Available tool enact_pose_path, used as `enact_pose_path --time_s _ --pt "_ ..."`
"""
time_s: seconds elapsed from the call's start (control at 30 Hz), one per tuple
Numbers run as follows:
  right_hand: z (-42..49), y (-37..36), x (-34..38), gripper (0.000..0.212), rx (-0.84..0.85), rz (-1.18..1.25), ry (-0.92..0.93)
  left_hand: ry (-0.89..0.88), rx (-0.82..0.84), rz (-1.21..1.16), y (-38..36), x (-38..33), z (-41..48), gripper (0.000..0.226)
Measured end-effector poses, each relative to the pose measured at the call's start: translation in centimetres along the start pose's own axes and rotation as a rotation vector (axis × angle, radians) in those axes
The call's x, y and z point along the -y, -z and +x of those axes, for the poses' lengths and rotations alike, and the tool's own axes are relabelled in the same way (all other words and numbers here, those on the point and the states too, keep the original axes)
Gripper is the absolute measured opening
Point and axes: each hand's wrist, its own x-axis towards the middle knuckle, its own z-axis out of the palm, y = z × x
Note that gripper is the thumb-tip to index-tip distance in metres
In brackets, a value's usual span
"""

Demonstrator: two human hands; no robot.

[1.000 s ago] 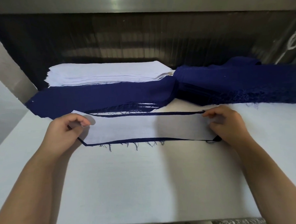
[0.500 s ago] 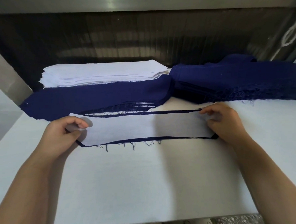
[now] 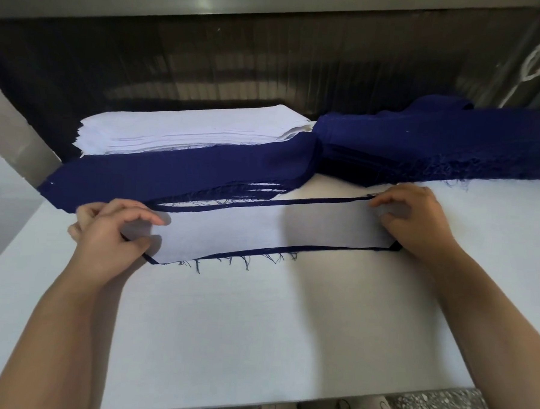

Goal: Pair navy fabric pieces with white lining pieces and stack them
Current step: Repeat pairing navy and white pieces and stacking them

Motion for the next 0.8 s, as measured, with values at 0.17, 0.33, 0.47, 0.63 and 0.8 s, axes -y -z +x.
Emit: enact_pose_path --time_s 0.17,0.33,0.47,0.63,0.8 --pt "0.0 -0.1 0.0 0.028 -0.098 -0.181 -0.091 0.014 -0.033 -0.003 -0.1 0.1 0.0 0.048" --pt "-0.1 0.0 0.1 0.026 -0.008 -0.194 -0.044 0.095 -0.003 0.005 -0.2 0.5 0.1 0.036" --pt "-0.1 -0.2 0.2 0.025 0.082 -0.176 -0.01 0.154 0.033 0.027 -0.2 1.0 0.5 0.034" --pt "-0.1 -0.1 0.2 0.024 0.093 -0.156 -0.002 0.214 0.019 -0.052 -0.2 1.5 0.9 0.048" --pt "-0.1 -0.1 0.3 0.025 0.101 -0.127 -0.008 0.249 -0.009 -0.112 -0.2 1.4 0.9 0.052"
